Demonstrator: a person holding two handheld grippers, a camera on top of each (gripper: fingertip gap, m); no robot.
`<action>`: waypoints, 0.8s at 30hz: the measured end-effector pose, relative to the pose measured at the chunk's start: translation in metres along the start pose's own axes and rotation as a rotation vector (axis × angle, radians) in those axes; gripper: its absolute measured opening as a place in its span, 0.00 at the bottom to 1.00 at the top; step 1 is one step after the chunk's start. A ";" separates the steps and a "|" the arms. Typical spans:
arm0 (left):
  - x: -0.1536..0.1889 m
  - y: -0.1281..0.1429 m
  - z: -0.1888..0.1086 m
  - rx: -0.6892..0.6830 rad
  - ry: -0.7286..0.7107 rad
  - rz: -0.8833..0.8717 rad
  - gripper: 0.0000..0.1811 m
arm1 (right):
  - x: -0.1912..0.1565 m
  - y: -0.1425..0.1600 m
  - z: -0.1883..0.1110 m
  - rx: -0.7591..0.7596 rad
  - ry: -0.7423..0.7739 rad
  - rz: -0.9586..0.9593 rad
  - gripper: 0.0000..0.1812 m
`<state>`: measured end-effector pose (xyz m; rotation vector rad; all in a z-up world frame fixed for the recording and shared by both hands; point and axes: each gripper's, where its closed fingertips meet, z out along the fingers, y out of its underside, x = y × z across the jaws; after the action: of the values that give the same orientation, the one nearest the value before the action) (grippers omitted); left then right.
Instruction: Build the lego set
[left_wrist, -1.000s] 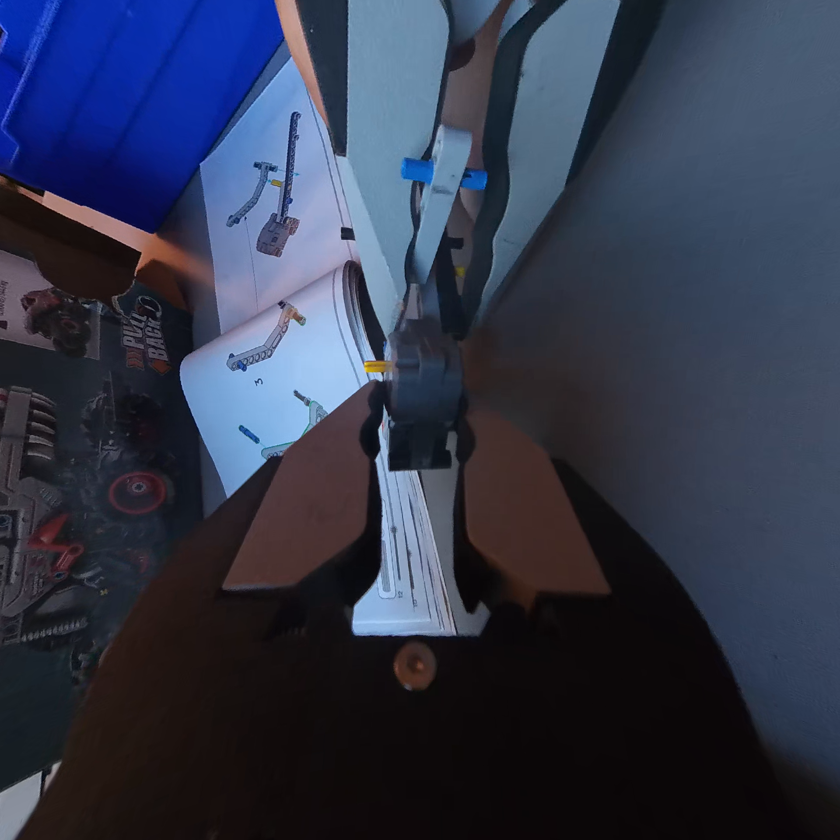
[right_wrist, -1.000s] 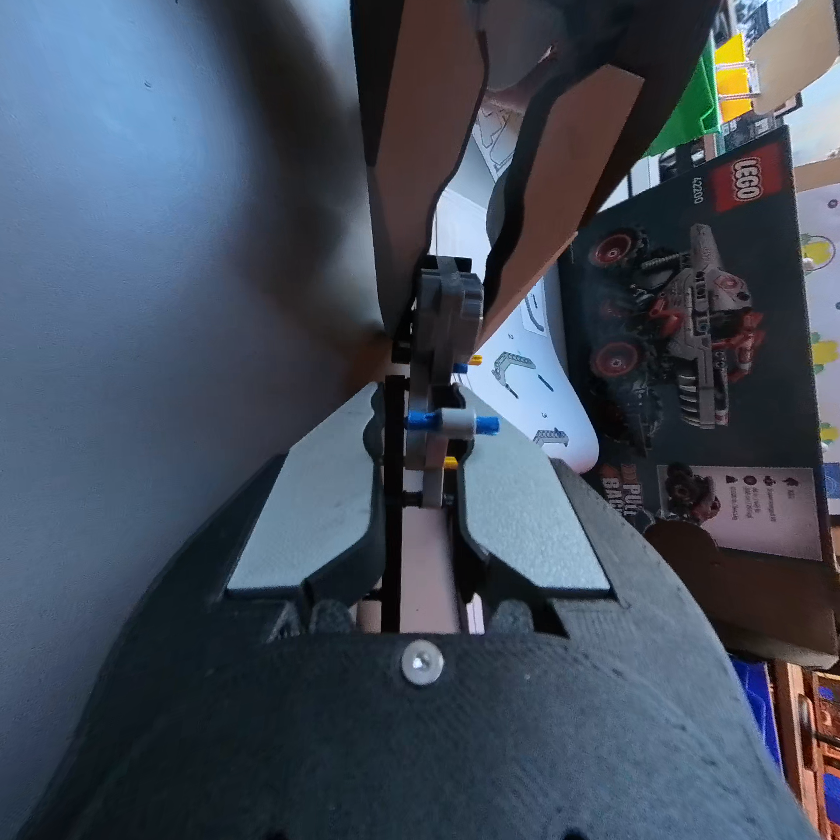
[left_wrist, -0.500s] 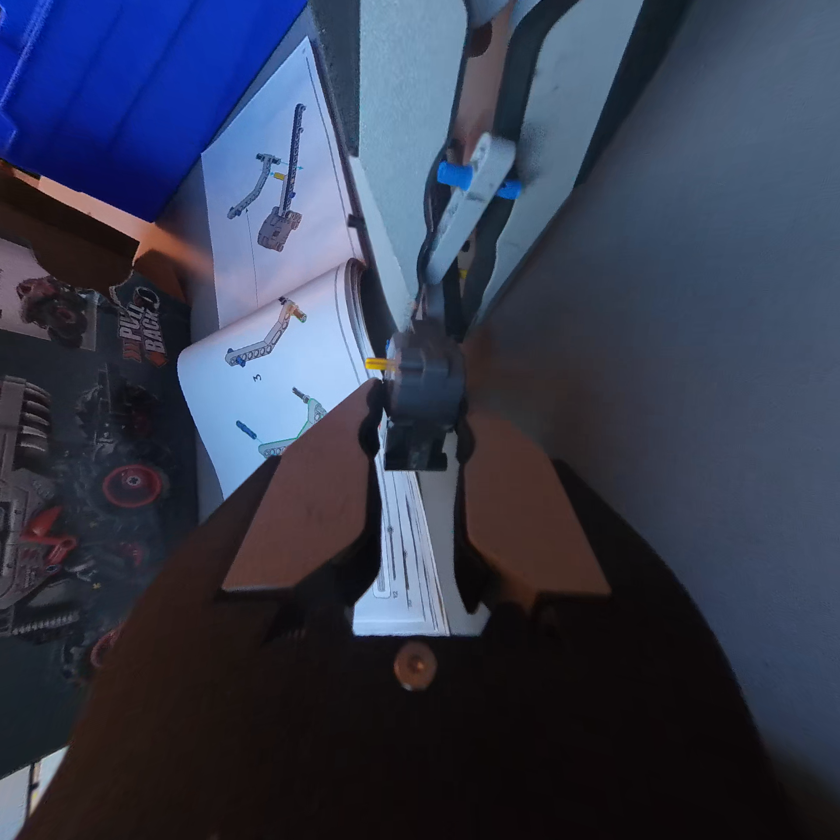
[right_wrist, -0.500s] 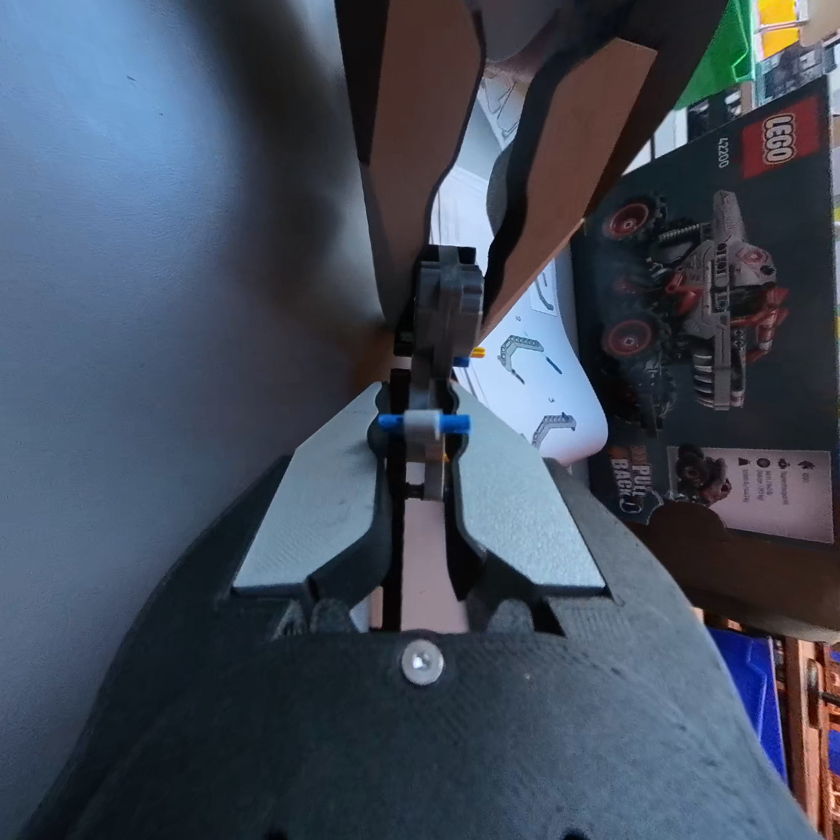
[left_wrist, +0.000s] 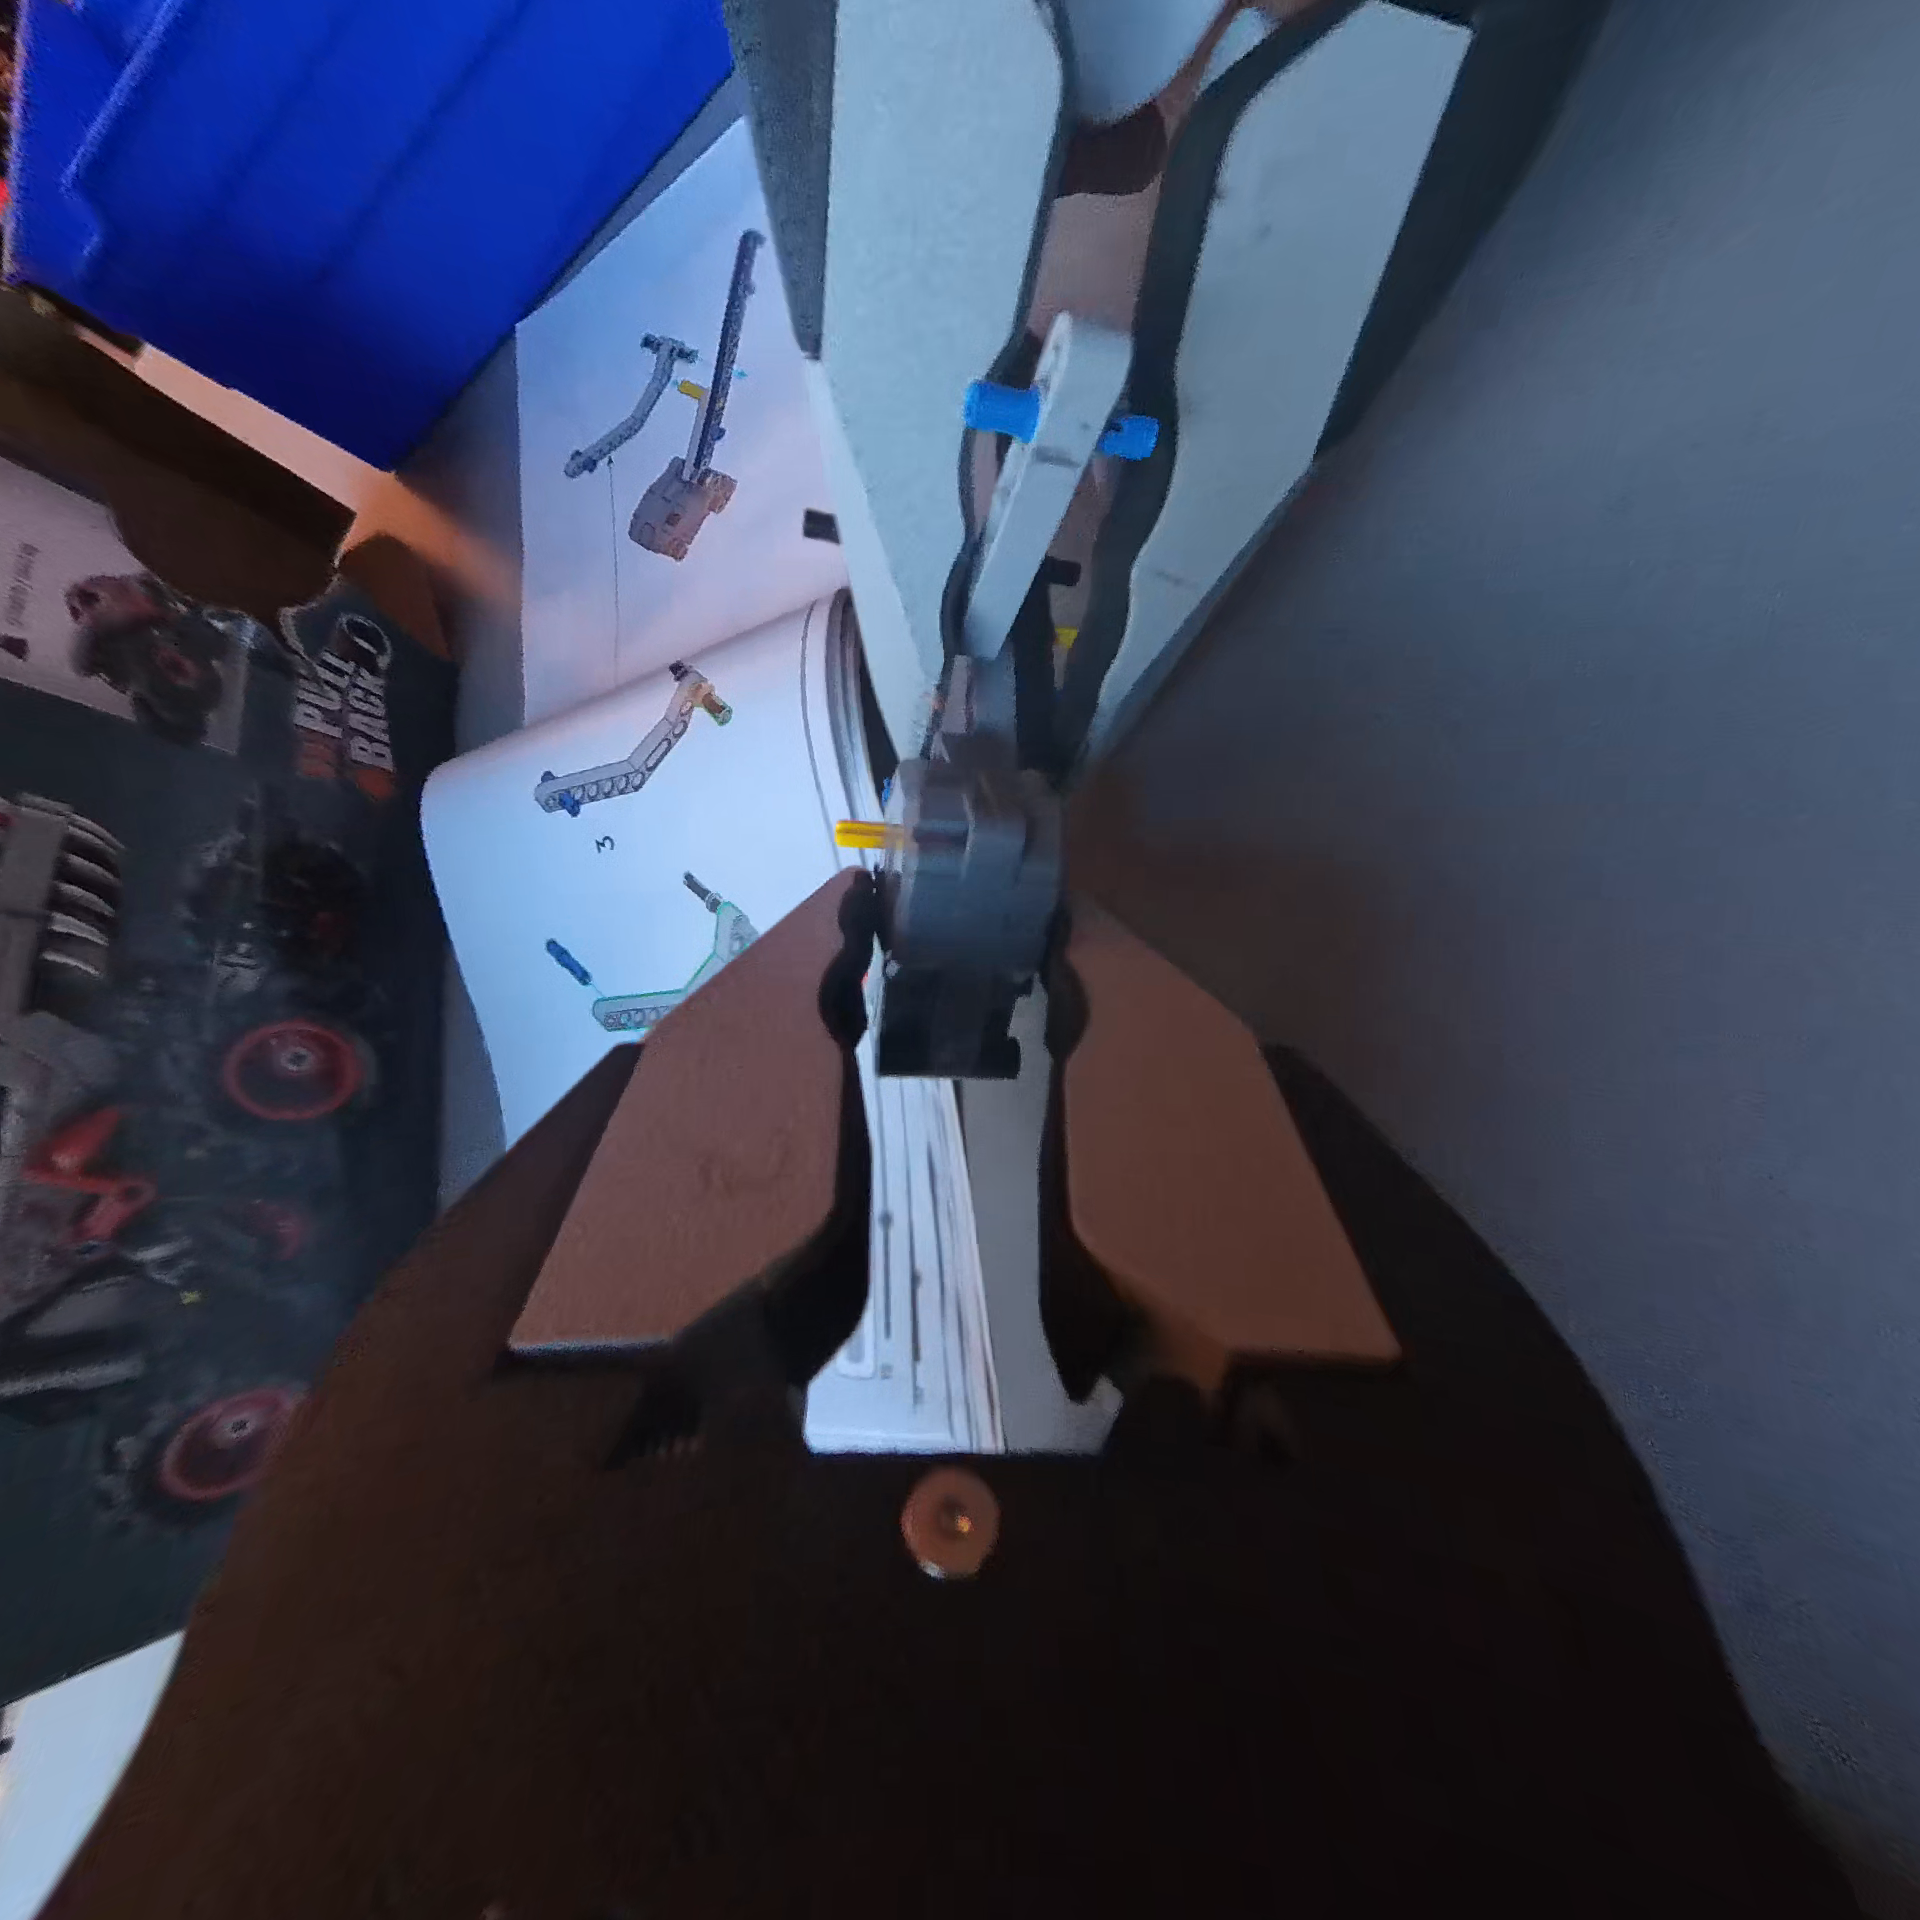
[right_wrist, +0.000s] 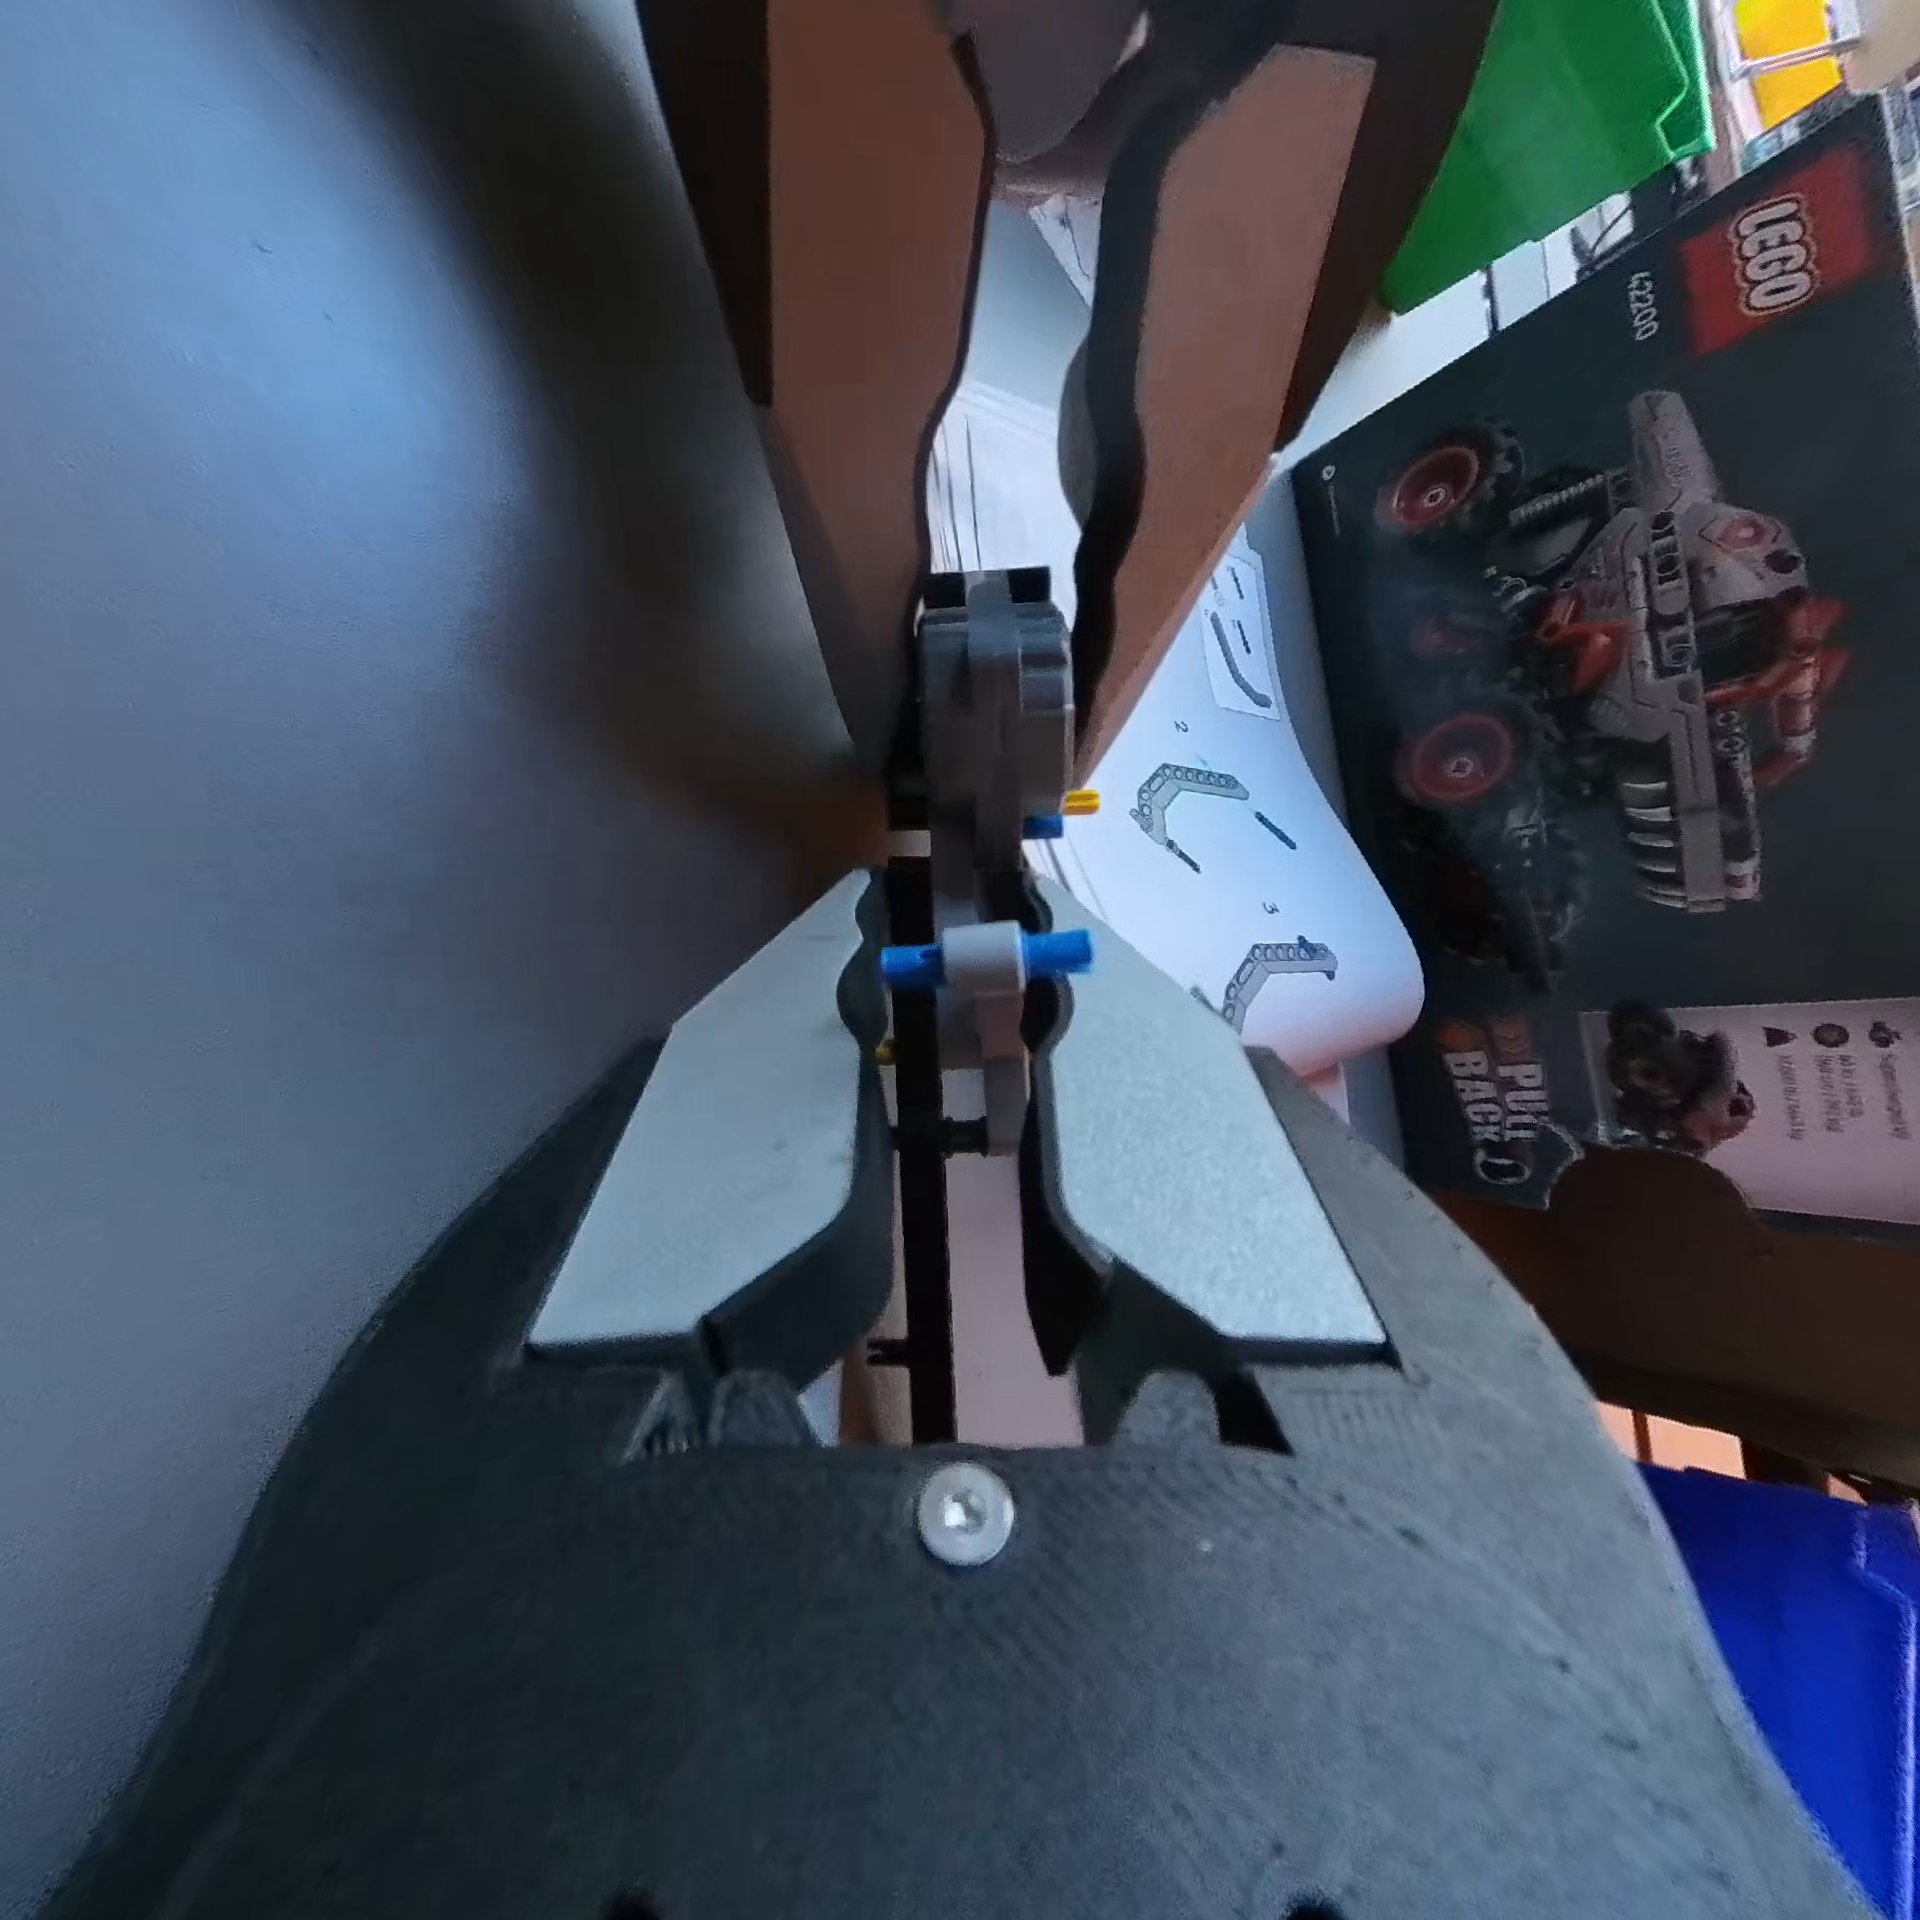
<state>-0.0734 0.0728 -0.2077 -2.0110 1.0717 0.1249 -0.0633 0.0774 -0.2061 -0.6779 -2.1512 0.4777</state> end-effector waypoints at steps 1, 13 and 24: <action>-0.001 0.001 0.000 -0.005 -0.002 0.001 0.16 | 0.001 -0.001 0.001 0.010 0.014 0.000 0.13; -0.005 0.006 -0.003 0.030 0.012 0.029 0.17 | 0.014 0.008 -0.023 0.093 0.094 0.070 0.22; -0.005 0.008 -0.005 0.072 0.029 0.077 0.17 | 0.011 0.018 -0.017 0.052 0.106 -0.028 0.20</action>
<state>-0.0841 0.0705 -0.2076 -1.9133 1.1562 0.0963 -0.0498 0.0995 -0.1989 -0.6302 -2.0390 0.4705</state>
